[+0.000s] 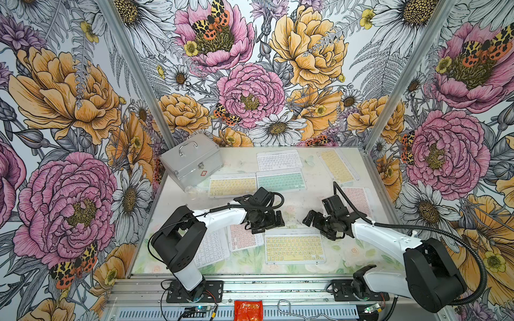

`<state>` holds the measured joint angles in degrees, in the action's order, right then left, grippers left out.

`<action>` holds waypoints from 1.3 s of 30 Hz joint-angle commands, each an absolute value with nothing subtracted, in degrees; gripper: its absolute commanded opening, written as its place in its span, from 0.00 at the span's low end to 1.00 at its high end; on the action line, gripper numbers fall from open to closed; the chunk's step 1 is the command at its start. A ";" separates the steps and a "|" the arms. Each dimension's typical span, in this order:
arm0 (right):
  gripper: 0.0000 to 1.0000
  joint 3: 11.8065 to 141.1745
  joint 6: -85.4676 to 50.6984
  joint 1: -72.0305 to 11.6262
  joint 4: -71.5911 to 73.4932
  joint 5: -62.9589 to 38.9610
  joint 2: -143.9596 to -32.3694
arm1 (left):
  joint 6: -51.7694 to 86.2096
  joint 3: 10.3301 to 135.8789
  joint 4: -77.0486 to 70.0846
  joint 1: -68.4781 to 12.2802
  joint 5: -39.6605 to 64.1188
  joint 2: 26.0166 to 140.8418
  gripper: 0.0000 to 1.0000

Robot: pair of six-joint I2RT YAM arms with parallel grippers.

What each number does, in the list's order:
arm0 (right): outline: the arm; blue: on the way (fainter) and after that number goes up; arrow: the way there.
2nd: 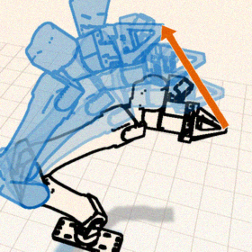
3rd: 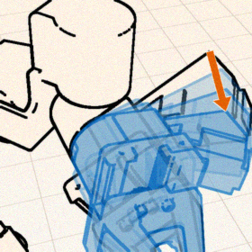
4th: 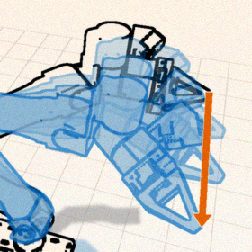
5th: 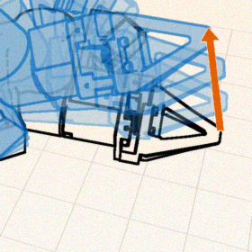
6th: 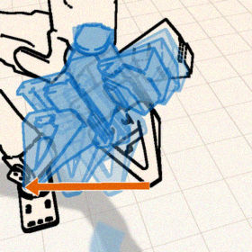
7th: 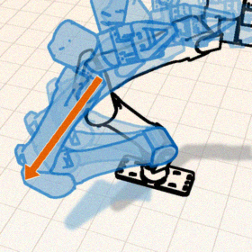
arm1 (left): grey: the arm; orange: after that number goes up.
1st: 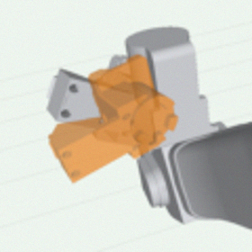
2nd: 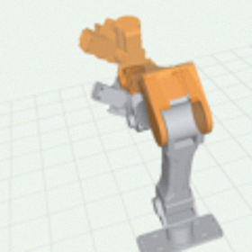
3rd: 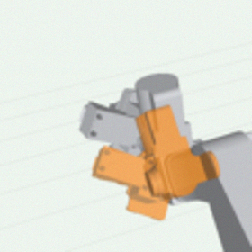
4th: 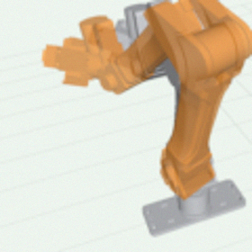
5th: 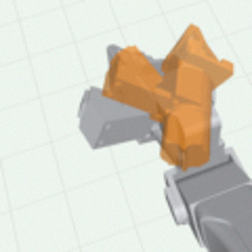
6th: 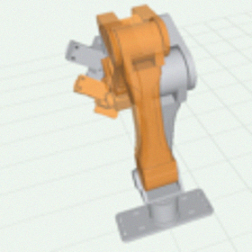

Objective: Stack the numeric keypads
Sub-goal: Move the numeric keypad to the center of the board.

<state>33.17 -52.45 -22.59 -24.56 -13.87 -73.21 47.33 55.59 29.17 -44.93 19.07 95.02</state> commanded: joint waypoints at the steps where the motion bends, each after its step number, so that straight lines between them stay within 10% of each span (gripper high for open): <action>1: 1.00 32.83 -51.25 -23.02 -24.96 -13.80 -74.98 | 46.24 54.49 32.03 -46.01 17.28 95.44 0.99; 39: 1.00 42.35 -49.77 -14.52 -16.14 -20.04 -85.70 | 46.98 77.44 25.67 -39.80 18.40 116.49 0.99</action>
